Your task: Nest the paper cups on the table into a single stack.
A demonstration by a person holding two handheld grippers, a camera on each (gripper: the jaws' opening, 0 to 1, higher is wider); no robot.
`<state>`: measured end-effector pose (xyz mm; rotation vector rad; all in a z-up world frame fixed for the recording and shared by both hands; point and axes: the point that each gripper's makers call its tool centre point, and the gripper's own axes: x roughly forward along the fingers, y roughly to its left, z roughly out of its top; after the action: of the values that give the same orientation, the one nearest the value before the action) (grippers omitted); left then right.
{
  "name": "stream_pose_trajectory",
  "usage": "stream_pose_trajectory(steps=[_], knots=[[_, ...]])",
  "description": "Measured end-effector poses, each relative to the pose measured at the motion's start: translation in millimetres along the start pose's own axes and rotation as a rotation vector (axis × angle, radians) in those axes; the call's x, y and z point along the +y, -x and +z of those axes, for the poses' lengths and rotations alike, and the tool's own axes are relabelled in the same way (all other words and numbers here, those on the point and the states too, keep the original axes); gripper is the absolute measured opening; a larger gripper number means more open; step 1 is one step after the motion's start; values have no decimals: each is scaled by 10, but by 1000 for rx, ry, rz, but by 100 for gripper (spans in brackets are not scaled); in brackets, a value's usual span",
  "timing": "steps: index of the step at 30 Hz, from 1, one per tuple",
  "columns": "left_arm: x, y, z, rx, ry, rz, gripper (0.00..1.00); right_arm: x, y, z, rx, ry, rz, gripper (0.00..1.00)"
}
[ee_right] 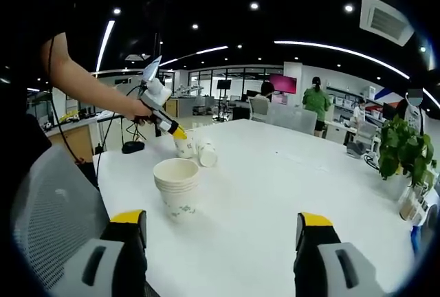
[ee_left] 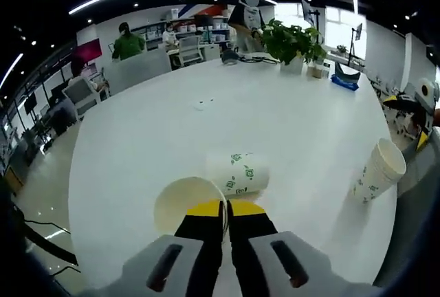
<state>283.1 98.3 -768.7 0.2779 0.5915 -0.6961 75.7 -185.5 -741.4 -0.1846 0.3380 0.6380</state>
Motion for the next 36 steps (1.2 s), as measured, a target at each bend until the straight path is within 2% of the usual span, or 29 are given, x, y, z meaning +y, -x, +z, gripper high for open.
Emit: stream_pose_trajectory(steps=[6, 11, 14, 16, 19, 22, 24, 26, 33, 36], knots=[[-57, 99, -14, 11, 10, 18, 0, 5, 10, 19, -8, -1, 1, 91], [-83, 217, 25, -5, 45, 34, 0, 18, 12, 23, -11, 4, 7, 91], [-132, 331, 100, -19, 40, 37, 0, 22, 14, 30, -13, 2, 9, 91], [-244, 436, 226, -42, 36, 30, 0, 32, 14, 30, -13, 4, 13, 91], [-275, 526, 360, -76, 38, 17, 0, 43, 14, 27, -12, 6, 18, 91], [-464, 626, 540, -110, 24, -35, 0, 41, 16, 30, -14, 5, 18, 91], [-560, 679, 630, -112, 7, -48, 0, 45, 16, 33, -15, 3, 20, 91], [-737, 752, 749, -120, -3, -68, 0, 50, 16, 34, -15, 4, 22, 91], [-1052, 875, 930, -134, -30, -149, 0, 55, 15, 34, -15, 6, 25, 91], [-1293, 952, 1021, -143, -64, -201, 0, 65, 12, 34, -13, 8, 29, 91]])
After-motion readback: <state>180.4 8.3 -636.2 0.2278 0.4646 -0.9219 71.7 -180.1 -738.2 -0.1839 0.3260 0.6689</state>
